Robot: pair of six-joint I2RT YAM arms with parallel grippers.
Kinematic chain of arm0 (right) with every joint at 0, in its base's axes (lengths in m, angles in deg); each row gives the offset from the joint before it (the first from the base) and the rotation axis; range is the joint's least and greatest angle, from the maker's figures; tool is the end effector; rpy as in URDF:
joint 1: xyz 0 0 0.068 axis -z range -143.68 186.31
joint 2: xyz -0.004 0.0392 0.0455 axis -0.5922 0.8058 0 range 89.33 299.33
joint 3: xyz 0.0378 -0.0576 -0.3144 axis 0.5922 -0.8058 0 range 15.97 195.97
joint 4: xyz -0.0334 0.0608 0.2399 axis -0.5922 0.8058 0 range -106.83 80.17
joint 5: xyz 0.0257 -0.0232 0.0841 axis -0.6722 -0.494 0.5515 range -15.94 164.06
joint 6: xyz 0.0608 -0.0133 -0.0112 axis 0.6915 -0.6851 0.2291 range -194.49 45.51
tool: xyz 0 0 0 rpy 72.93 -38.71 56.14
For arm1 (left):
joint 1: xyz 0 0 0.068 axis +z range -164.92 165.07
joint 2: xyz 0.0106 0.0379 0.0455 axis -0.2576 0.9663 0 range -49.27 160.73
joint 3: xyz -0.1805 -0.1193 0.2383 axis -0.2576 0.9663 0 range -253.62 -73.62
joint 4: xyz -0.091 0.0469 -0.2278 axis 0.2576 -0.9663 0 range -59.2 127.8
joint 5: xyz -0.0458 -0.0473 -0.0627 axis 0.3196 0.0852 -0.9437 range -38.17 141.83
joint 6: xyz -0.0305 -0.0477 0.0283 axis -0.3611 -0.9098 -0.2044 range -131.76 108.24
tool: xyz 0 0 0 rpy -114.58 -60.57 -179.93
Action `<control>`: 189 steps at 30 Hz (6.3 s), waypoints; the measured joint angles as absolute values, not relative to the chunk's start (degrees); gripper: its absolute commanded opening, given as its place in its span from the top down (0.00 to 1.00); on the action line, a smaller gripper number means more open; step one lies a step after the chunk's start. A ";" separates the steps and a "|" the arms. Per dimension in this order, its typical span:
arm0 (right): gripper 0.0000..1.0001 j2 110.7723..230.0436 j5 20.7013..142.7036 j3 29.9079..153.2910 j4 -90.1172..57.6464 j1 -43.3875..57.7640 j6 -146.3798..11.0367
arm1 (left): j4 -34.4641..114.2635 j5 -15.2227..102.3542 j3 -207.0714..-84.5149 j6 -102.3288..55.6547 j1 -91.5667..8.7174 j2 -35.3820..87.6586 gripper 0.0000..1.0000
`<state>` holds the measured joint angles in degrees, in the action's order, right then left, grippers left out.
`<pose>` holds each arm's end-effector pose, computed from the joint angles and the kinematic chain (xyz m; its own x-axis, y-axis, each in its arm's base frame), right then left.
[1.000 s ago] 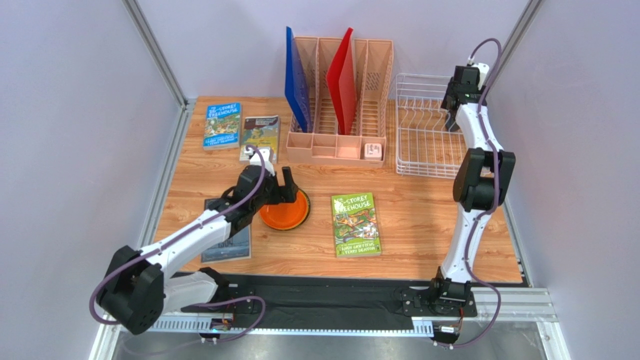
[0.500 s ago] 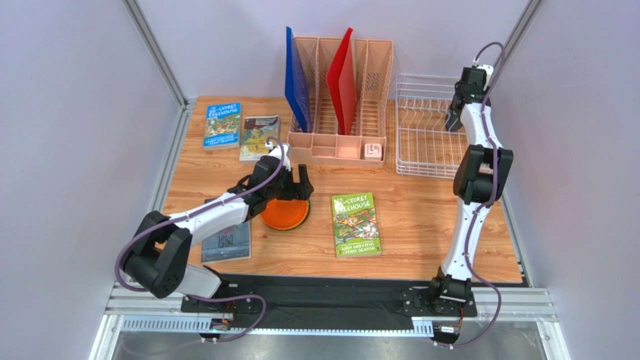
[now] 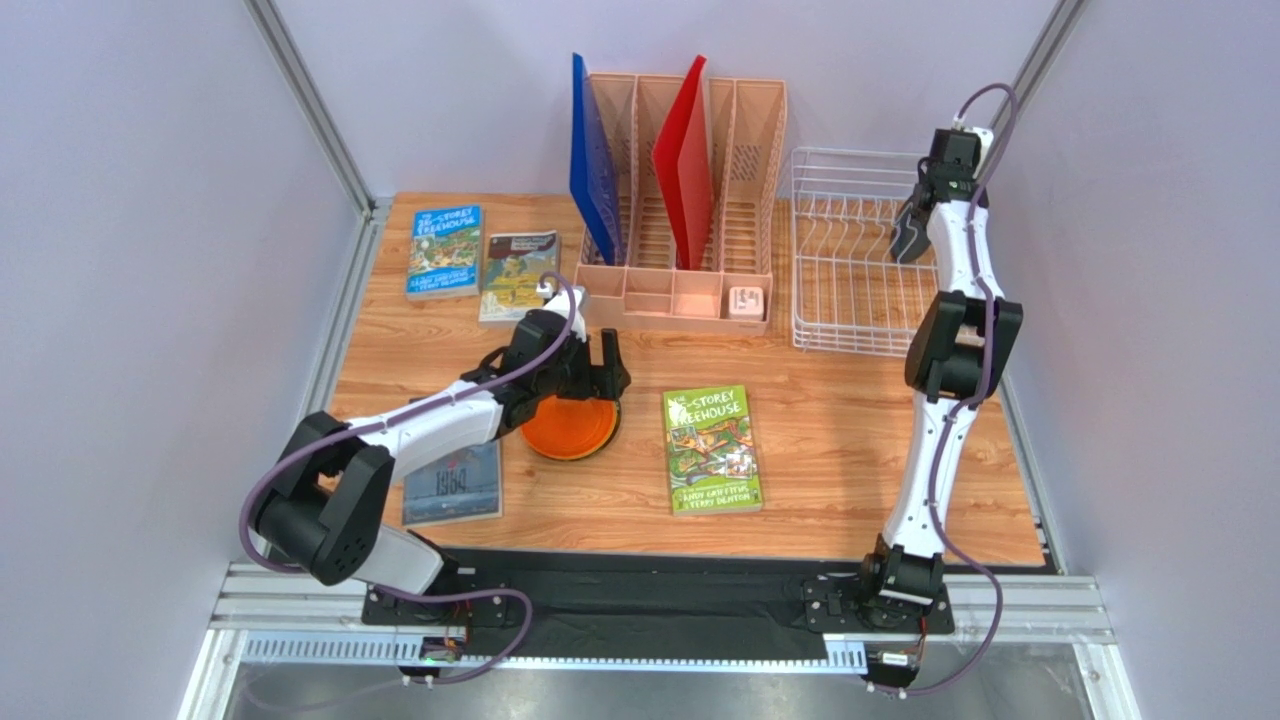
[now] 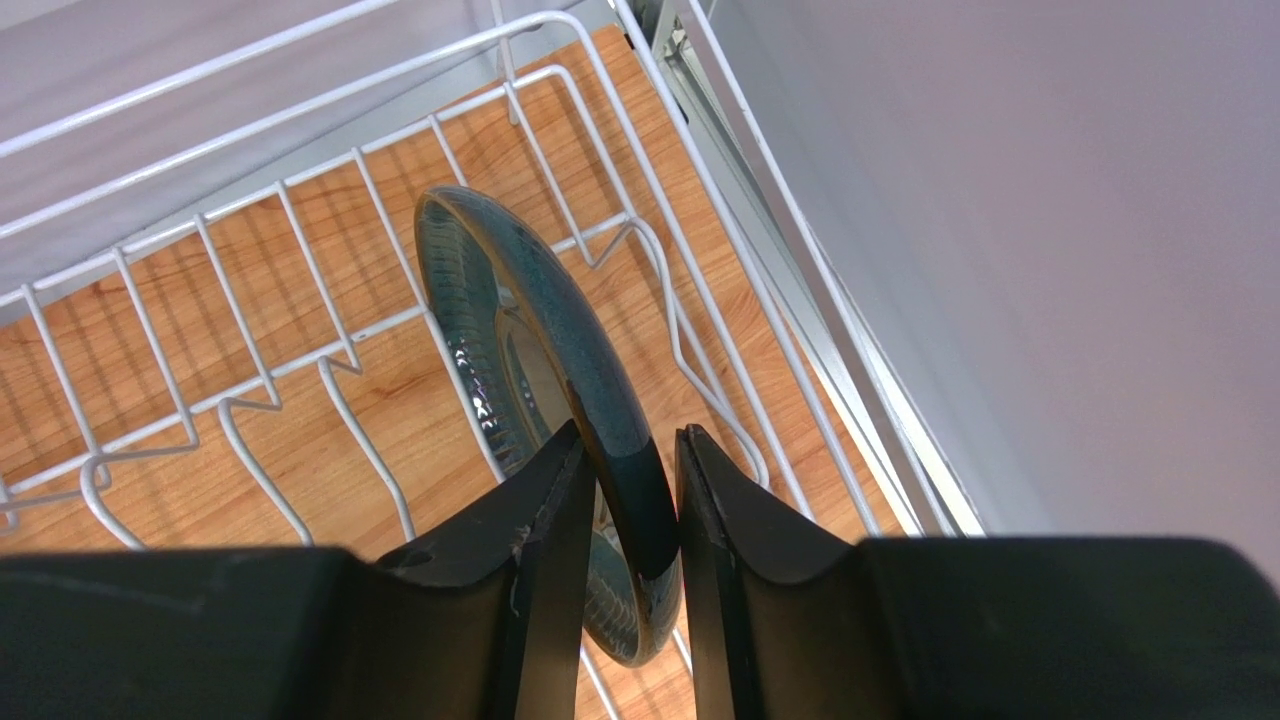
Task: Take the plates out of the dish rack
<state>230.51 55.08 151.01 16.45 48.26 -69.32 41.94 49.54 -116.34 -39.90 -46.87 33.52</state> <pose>0.5790 -0.1387 0.2693 -0.5790 0.2096 -0.7879 0.4957 0.8577 -0.1361 0.2504 -0.1585 0.2498 -0.7013 -0.1181 -0.7030 0.2554 0.8790 -0.4026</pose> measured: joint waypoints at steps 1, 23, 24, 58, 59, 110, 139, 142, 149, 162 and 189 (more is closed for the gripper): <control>0.69 230.82 55.08 151.62 16.88 48.26 -69.21 | 41.94 49.50 -116.34 -39.90 -46.87 33.60 0.00; 0.71 233.38 55.95 155.01 22.63 48.50 -68.42 | 42.86 49.26 -117.35 -39.88 -46.76 36.38 0.00; 0.73 233.51 56.08 155.01 22.92 48.50 -68.49 | 42.97 49.26 -117.35 -39.88 -46.76 36.38 0.00; 1.00 217.57 37.51 126.75 -0.08 39.78 -79.48 | 43.51 49.30 -117.52 -39.90 -46.76 36.99 0.00; 1.00 216.96 37.42 126.22 0.01 39.78 -79.48 | 43.51 49.30 -117.52 -39.90 -46.76 36.97 0.00; 1.00 156.33 88.41 64.02 -3.66 7.13 -36.71 | 57.11 34.75 -109.55 -48.88 -46.72 22.70 0.06; 1.00 166.03 99.86 57.55 -30.98 6.80 -19.92 | 71.12 36.65 -103.88 -59.81 -44.42 20.93 1.00; 1.00 166.84 100.83 57.55 -33.82 7.02 -19.57 | 71.99 37.41 -103.82 -60.99 -44.29 20.34 1.00; 0.47 171.10 102.03 57.70 -34.85 6.71 -18.74 | 71.34 39.55 -101.79 -59.81 -44.90 19.48 1.00; 0.36 159.63 80.06 69.31 -7.05 5.05 -36.01 | 48.41 58.09 -96.37 -45.95 -45.95 5.23 1.00; 0.34 152.96 63.47 70.12 4.93 7.28 -46.19 | 44.01 63.95 -92.34 -45.89 -45.16 6.78 0.42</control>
